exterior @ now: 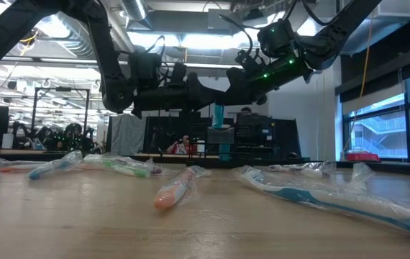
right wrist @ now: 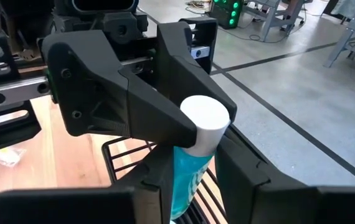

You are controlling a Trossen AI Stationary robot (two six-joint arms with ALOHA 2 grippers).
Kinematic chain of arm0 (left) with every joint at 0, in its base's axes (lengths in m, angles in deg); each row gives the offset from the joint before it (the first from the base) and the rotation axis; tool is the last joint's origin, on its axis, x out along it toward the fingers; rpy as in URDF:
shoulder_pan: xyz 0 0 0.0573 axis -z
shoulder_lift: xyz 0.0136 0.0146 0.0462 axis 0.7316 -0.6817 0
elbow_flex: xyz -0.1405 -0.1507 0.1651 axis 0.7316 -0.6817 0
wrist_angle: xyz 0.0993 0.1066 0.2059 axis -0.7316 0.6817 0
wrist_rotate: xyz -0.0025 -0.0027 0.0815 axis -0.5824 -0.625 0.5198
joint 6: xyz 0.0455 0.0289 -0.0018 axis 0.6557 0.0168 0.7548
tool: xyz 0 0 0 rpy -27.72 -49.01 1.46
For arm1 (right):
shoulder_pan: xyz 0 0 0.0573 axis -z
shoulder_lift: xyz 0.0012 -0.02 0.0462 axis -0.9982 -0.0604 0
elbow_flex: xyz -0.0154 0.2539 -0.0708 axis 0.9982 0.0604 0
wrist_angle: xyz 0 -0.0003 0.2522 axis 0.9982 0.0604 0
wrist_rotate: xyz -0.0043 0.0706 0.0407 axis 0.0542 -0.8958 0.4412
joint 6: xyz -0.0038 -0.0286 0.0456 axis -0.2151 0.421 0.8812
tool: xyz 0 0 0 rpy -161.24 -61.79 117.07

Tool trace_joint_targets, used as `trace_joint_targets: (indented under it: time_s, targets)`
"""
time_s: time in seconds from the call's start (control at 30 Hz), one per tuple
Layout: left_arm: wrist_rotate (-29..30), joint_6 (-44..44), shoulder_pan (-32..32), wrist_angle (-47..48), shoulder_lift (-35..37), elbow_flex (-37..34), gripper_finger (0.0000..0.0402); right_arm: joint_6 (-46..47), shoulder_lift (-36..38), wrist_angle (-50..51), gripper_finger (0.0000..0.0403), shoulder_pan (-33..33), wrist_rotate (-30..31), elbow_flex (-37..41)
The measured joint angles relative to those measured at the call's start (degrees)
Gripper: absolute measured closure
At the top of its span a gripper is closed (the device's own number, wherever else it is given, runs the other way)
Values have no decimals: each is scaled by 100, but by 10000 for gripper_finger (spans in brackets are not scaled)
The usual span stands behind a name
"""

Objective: Pick & Place toothbrushing station
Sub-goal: Put the mouthwash into the middle section of the wire organizer

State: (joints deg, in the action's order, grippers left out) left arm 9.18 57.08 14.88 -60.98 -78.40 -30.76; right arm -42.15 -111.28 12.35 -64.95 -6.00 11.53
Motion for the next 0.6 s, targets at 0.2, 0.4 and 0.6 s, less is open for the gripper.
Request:
trace_joint_targets:
  time_s: [0.2, 0.4, 0.6]
  targets:
    - [-197, -2, -63, -2, 0, 0, 289, -2, -3, -9, 308, -2, -39, -2]
    - [-257, -142, -133, 58, 4, -2, 284, -4, -171, -133, 308, -2, -39, -21]
    - [-339, -175, -177, 81, 4, 0, 271, -111, -234, -160, 311, -8, -172, -22]
